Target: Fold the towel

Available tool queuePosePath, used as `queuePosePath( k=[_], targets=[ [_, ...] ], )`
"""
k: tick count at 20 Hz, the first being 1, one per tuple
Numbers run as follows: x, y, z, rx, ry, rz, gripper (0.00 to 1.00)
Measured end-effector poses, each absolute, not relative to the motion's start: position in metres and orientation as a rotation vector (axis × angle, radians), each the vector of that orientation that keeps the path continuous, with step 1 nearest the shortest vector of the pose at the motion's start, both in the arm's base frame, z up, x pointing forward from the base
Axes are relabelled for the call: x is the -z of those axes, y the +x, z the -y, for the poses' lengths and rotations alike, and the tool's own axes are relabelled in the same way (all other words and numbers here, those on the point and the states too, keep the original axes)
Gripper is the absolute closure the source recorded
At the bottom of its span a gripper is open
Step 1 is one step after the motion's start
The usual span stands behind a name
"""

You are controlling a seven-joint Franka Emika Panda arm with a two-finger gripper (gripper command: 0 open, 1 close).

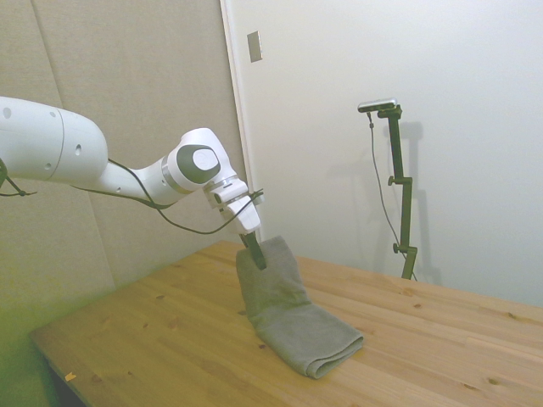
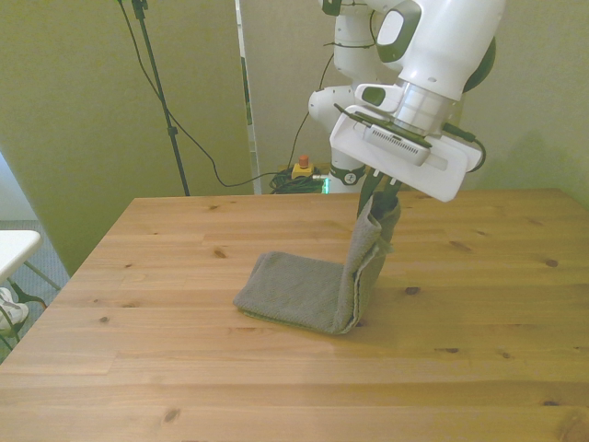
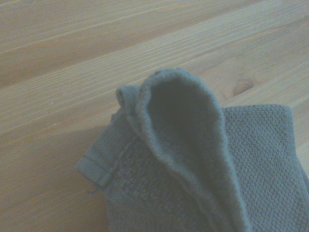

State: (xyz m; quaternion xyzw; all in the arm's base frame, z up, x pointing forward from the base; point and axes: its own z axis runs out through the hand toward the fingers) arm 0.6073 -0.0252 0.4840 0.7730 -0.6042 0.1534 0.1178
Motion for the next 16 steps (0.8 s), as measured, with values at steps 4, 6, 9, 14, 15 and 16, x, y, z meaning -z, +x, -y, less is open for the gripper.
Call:
queuePosePath(
  k=[4,6,9,14,15,16],
  targets=[
    [-0.472,0.603,0.066,-0.432,2.27,1.808,1.0],
    [-0.469,0.598,0.086,-0.411,2.28,1.835,1.0],
    [-0.466,0.581,0.11,-0.389,2.278,1.87,1.0],
    [-0.449,0.558,0.141,-0.371,2.274,1.913,0.0],
    [-0.447,0.556,0.145,-0.374,2.275,1.914,0.0],
    [-0.445,0.554,0.148,-0.377,2.28,1.914,0.0]
  ],
)
